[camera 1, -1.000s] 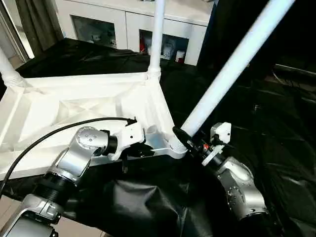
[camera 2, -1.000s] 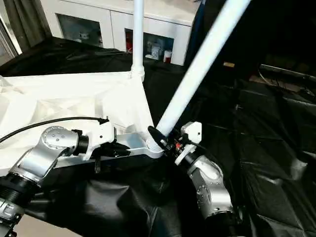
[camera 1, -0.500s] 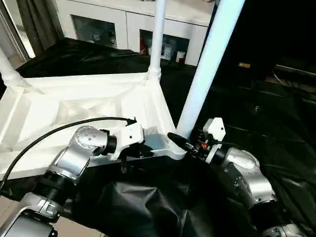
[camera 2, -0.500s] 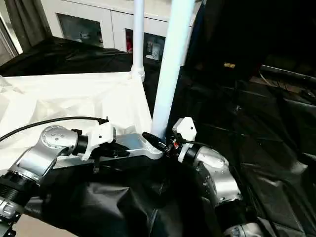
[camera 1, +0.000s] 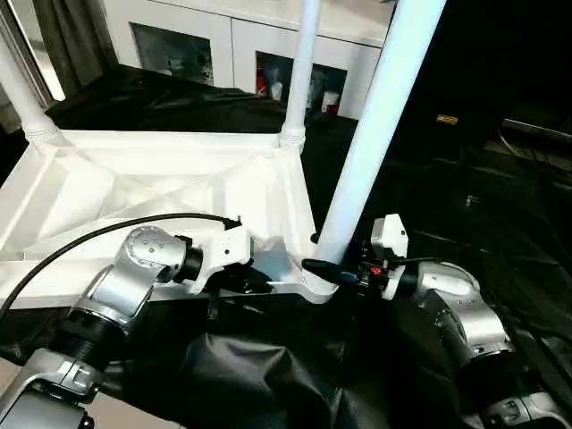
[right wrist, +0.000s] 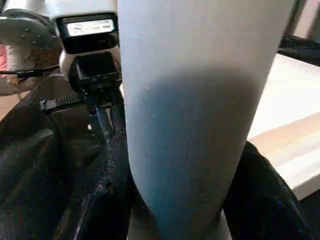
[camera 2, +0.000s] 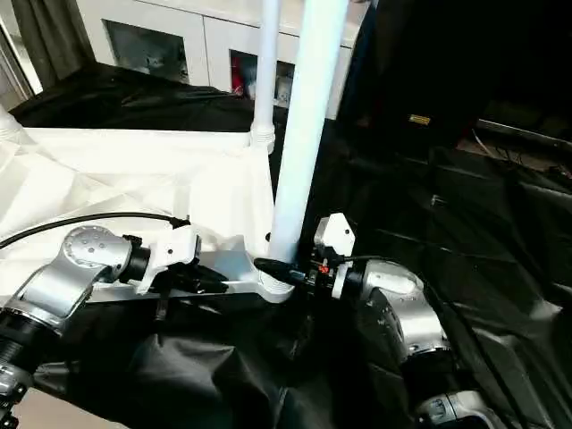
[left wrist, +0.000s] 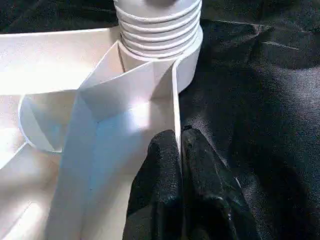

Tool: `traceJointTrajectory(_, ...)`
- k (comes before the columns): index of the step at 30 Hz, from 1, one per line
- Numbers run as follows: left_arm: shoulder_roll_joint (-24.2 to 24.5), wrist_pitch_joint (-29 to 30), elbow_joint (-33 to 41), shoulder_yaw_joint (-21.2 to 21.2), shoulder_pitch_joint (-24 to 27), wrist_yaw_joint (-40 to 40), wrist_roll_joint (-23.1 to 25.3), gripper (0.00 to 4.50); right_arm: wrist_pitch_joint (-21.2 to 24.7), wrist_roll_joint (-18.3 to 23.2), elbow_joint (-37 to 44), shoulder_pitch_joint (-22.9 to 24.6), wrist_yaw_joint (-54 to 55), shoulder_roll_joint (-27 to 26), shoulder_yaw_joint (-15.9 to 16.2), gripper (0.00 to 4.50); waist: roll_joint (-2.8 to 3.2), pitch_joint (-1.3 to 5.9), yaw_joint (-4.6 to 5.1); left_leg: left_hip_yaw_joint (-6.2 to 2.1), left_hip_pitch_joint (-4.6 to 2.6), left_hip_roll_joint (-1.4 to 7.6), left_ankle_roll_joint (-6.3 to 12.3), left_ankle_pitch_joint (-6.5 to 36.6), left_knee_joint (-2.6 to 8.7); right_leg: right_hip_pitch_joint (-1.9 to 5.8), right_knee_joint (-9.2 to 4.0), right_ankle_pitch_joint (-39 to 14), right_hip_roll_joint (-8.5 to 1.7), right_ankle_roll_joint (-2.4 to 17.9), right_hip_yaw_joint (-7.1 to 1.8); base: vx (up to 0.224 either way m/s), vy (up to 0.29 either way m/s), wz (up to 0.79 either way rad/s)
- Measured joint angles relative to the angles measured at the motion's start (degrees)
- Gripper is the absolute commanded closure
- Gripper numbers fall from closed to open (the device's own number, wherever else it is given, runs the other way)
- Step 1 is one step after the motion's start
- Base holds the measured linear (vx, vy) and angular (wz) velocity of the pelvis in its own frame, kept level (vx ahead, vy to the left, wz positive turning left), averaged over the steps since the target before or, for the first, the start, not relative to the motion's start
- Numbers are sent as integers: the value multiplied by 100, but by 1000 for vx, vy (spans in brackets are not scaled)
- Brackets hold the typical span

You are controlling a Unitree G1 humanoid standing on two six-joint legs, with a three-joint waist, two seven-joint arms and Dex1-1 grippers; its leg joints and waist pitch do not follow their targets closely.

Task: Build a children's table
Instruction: Insert table leg to table base

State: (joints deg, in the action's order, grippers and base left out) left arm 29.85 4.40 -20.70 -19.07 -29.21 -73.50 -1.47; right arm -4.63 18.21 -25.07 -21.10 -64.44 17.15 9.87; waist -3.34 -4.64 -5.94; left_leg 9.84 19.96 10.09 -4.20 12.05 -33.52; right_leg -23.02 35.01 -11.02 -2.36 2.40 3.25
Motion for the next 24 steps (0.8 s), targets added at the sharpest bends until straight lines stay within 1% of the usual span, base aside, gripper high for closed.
traceJointTrajectory(4, -9, 12, -14, 1, -2, 33, 8, 450, 0, 0, -140, -105, -39, -1, 7, 260, 0, 0, 1, 0, -4, 4, -2, 0, 0, 5, 2, 0, 0, 0, 6, 0, 0, 0)
traceJointTrajectory(6, -45, 22, -69, 1, -27, 132, 48, 450, -35, -2, -281, -185, 13, -23, 4, 260, 0, 0, 1, 0, -18, 4, -3, 0, -1, 21, 3, 0, -3, 0, 7, 0, 0, 0)
traceJointTrajectory(7, -116, 86, -156, 2, -91, 255, 108, 450, -78, -34, -424, -263, 170, -94, -47, 260, -2, 1, 0, 0, -36, 4, -4, 0, 1, 33, 2, 1, -7, 1, 10, 0, 0, 0)
traceJointTrajectory(8, -180, 162, -266, 1, -187, 426, 189, 450, -90, -101, -615, -358, 429, -160, -66, 260, 2, -1, 5, 2, -71, 3, -5, 0, -2, 44, 6, 0, -12, 0, 12, 0, 0, 0)
traceJointTrajectory(9, -217, 208, -320, -1, -235, 518, 244, 450, -111, -152, -701, -420, 569, -190, -66, 260, -1, -2, 7, 4, -77, 2, -5, 0, 2, 47, 0, -14, -15, -24, 15, 0, 0, 0)
traceJointTrajectory(12, -516, 620, -664, 11, -530, 1108, 400, 450, -239, -364, -1160, -683, 1754, -551, -232, 260, -16, -15, 34, 3, -109, -1, -6, 0, 12, 67, -8, -20, -67, -35, 78, -36, 2, -3)
traceJointTrajectory(14, -764, 873, -865, 10, -732, 1535, 547, 450, -235, -518, -1452, -869, 2679, -823, -352, 260, -11, -20, 67, -2, -102, -7, -6, 0, 21, 63, -34, -21, -90, -35, 113, -55, 13, -8)
traceJointTrajectory(17, -1093, 1128, -1138, 9, -961, 2037, 641, 450, -217, -631, -1747, -1097, 3661, -1086, -492, 260, -8, -21, 72, -7, -91, -7, -5, 0, 62, 68, -121, -20, -96, -35, 149, -18, 5, -3)
traceJointTrajectory(20, -1460, 1422, -1483, 20, -1206, 2589, 687, 450, -165, -750, -2122, -1387, 4589, -1312, -590, 260, -3, -22, 67, -4, -93, -10, -11, -4, 62, 80, -134, -19, -105, -33, 153, 0, 0, 0)
traceJointTrajectory(24, -1867, 1571, -1991, 88, -1507, 3126, 724, 450, -133, -885, -2598, -1759, 5537, -1615, -754, 260, -2, -21, 42, -3, -96, -10, -10, -4, 62, 95, -143, -19, -107, -33, 154, 0, 0, 0)
